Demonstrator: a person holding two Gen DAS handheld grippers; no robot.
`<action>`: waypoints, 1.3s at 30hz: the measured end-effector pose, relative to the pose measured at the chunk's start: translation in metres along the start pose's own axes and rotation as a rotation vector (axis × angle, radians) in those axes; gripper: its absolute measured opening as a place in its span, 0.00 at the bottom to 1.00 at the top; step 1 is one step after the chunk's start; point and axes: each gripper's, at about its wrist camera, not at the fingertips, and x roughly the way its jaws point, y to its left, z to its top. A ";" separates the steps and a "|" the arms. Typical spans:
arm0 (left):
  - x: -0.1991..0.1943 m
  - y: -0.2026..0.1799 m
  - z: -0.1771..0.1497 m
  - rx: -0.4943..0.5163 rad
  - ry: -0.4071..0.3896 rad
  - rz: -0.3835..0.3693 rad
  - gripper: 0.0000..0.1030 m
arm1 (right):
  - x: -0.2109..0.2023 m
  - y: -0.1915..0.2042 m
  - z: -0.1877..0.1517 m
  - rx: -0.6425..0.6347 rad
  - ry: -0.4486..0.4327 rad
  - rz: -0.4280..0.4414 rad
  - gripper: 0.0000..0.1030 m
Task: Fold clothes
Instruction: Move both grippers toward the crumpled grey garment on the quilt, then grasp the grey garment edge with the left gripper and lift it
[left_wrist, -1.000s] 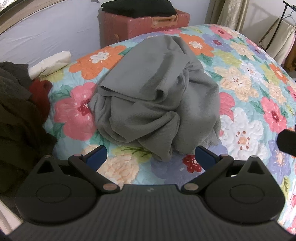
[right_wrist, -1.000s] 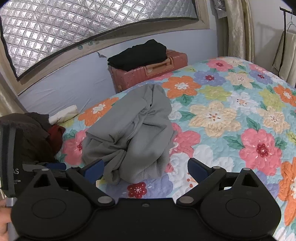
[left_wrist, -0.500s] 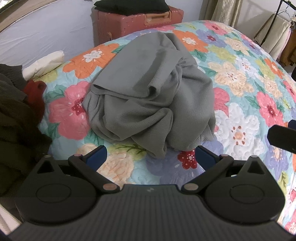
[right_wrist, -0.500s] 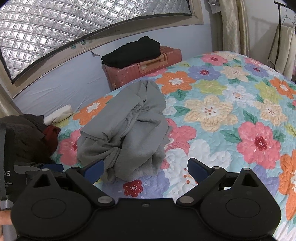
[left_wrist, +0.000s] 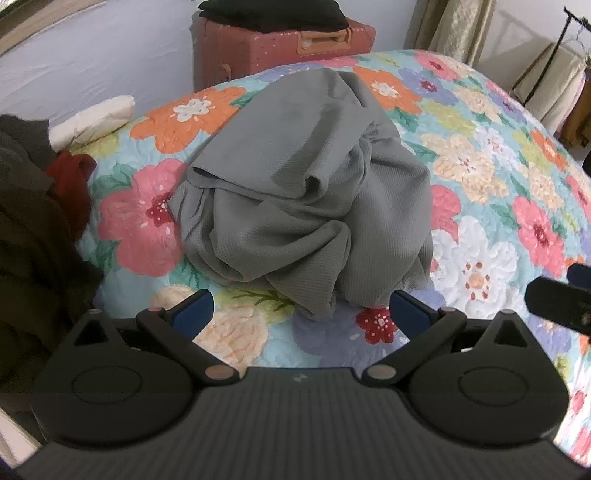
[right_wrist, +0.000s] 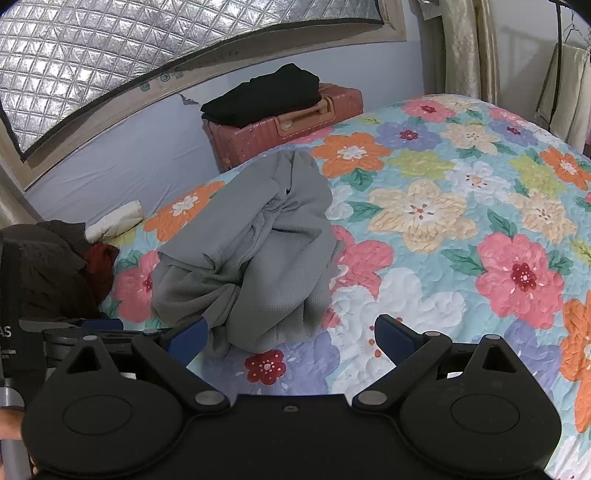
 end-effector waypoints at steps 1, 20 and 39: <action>0.000 0.002 0.000 -0.009 -0.002 -0.005 1.00 | 0.001 0.000 -0.001 0.002 0.001 0.001 0.96; 0.011 0.013 -0.004 -0.014 -0.061 0.032 1.00 | 0.037 0.007 -0.004 0.062 0.025 0.057 0.96; 0.043 0.051 0.003 -0.145 -0.080 0.072 0.98 | 0.077 0.000 0.001 0.224 -0.004 0.164 0.96</action>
